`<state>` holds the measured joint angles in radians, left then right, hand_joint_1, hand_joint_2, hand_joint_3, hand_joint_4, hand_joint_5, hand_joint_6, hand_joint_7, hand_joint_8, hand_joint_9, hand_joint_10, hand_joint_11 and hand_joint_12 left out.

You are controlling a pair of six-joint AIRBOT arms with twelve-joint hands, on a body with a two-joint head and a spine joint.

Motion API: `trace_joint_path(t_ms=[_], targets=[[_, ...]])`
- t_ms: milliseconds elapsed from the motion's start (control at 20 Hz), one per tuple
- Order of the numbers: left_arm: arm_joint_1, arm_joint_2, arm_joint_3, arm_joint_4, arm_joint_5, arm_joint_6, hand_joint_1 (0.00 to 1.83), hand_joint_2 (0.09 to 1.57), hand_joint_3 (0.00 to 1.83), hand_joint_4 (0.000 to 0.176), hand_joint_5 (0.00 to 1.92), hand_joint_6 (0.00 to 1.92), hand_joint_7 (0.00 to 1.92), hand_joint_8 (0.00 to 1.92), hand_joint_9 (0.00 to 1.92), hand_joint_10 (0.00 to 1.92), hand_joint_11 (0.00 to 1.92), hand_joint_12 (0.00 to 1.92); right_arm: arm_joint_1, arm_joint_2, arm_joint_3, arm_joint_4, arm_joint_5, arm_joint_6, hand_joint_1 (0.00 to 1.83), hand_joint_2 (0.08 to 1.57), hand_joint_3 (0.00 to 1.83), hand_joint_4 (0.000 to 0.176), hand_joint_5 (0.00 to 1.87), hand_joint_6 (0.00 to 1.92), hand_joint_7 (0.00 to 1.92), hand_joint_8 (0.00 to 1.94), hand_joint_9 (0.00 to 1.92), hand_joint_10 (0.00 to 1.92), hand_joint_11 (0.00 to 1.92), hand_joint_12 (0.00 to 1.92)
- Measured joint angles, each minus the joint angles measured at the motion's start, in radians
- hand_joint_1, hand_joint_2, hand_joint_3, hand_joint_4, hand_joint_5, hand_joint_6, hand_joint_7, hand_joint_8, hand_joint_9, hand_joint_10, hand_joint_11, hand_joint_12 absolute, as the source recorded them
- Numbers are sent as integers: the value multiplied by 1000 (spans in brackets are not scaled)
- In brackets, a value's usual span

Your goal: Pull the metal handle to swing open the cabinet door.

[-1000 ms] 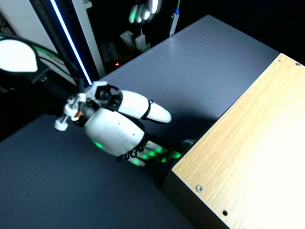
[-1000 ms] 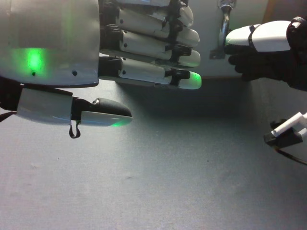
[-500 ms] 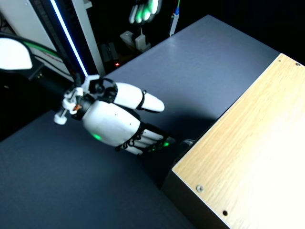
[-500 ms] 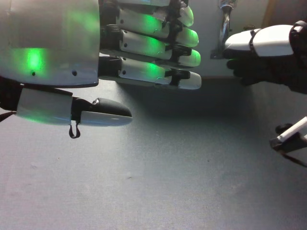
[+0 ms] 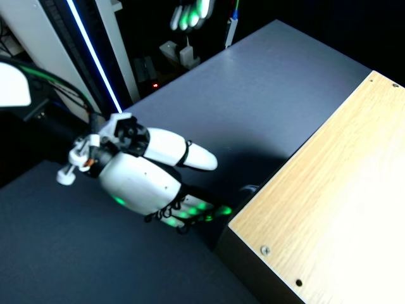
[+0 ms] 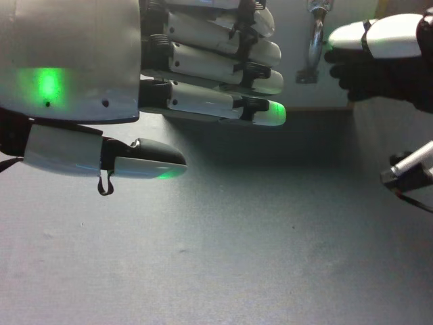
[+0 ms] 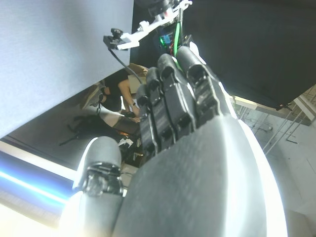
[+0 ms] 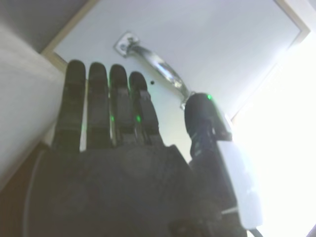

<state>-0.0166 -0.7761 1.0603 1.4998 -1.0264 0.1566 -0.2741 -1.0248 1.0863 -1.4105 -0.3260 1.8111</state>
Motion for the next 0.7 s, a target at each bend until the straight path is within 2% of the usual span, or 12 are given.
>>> trace_joint_path(t_ms=[450,700], targets=[[0,0,0,0,0,0,0,1571,76,0,375,2,410,2,388,4,50,766,21,-35,15,3,-28,21,0,1571,18,0,243,2,254,3,239,4,0,688],[0,0,0,0,0,0,0,1571,70,0,382,3,414,3,393,4,53,765,21,-26,-2,3,-21,31,0,1571,30,0,230,0,238,0,223,0,0,662]])
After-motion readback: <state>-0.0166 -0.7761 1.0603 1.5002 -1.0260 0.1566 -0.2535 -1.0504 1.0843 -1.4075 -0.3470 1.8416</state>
